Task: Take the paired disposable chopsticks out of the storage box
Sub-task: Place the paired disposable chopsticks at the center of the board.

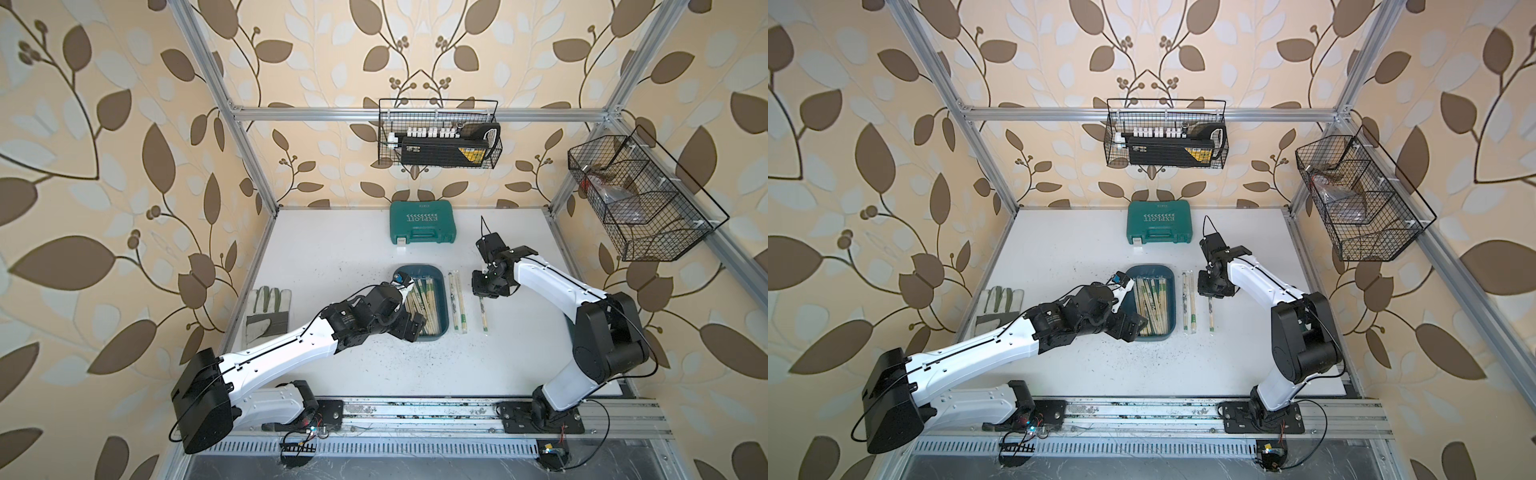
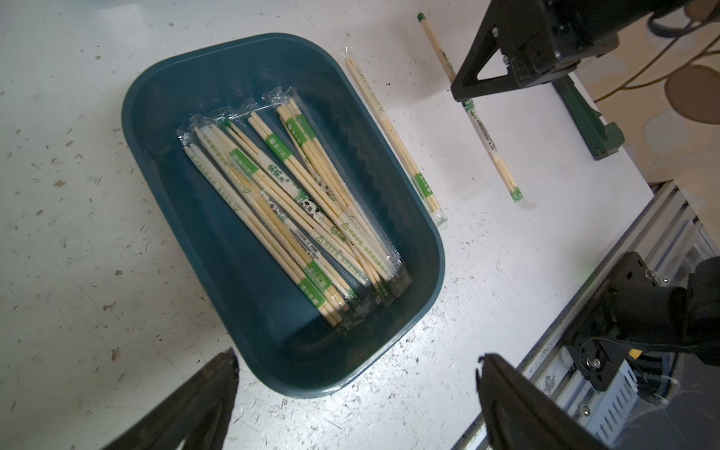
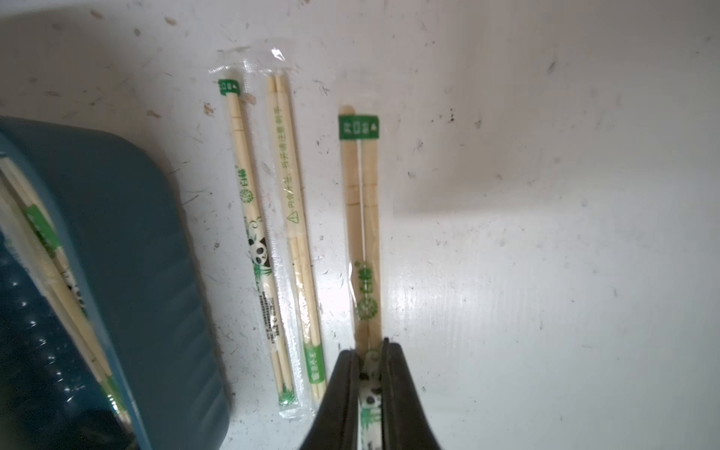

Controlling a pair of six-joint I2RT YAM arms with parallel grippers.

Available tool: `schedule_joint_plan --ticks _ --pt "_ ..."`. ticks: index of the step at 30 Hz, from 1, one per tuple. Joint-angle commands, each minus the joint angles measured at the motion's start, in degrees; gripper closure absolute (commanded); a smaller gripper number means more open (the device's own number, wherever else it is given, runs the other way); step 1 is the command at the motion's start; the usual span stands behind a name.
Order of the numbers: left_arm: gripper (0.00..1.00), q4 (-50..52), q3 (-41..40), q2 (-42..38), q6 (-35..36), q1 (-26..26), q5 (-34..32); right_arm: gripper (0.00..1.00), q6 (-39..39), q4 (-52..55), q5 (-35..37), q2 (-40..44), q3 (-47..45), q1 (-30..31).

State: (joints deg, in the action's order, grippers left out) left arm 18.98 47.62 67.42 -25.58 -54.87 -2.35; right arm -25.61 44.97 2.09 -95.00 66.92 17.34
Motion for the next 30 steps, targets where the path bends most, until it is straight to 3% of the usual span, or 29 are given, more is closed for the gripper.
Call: schedule_joint_plan --ticks 1,30 --pt "0.01 -2.63 1.13 -1.78 1.35 -0.37 -1.2 0.89 1.34 -3.61 -0.07 -2.99 -1.41 -0.2" --pt "0.01 0.52 1.62 -0.14 1.15 -0.33 -3.19 0.88 -0.35 -9.15 -3.76 -9.5 -2.62 1.44"
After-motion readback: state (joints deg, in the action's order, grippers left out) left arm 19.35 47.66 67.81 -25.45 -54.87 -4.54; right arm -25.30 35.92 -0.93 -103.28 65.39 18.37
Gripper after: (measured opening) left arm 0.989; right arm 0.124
